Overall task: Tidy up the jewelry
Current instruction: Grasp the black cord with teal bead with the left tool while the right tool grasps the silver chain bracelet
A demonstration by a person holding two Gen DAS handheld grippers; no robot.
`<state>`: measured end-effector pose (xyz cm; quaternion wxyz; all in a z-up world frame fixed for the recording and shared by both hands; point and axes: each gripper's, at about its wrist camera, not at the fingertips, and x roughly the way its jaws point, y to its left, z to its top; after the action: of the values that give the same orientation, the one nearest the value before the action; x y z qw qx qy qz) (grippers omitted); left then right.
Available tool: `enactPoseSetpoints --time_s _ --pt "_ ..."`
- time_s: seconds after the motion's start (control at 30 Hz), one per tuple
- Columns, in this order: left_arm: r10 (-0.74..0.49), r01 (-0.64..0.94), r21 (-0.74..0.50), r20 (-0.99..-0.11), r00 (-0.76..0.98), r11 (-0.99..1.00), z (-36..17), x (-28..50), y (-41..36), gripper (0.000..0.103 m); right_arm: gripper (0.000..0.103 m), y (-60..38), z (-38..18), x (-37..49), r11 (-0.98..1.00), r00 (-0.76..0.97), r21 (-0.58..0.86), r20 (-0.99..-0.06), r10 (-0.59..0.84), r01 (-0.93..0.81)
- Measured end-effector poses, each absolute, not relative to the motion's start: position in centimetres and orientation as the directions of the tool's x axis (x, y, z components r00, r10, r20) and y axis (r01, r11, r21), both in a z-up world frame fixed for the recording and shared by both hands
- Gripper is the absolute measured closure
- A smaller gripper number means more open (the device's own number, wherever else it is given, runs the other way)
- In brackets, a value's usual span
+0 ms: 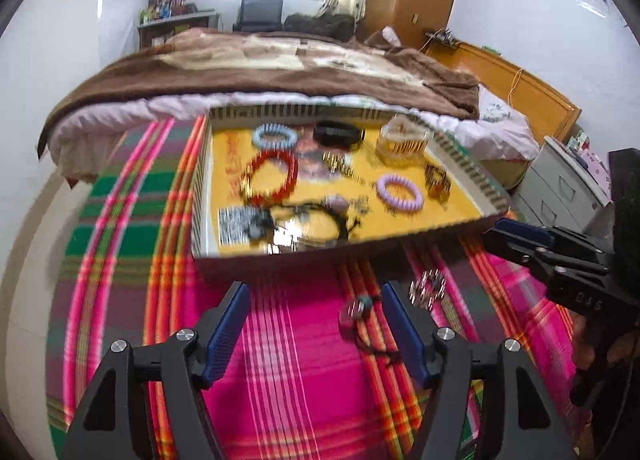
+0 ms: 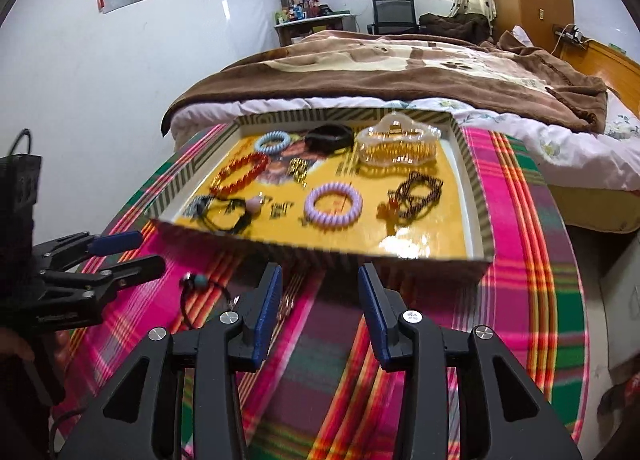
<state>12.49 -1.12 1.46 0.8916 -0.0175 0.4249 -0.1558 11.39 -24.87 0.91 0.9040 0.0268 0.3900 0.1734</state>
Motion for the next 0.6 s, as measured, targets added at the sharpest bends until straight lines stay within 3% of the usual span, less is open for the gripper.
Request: enactPoseSetpoints --time_s 0.6 --pt "-0.213 0.255 -0.077 -0.799 0.563 0.964 -1.4 13.2 -3.2 0.035 0.063 -25.3 -0.1 10.1 0.939 0.621 0.209 -0.708 0.338 -0.273"
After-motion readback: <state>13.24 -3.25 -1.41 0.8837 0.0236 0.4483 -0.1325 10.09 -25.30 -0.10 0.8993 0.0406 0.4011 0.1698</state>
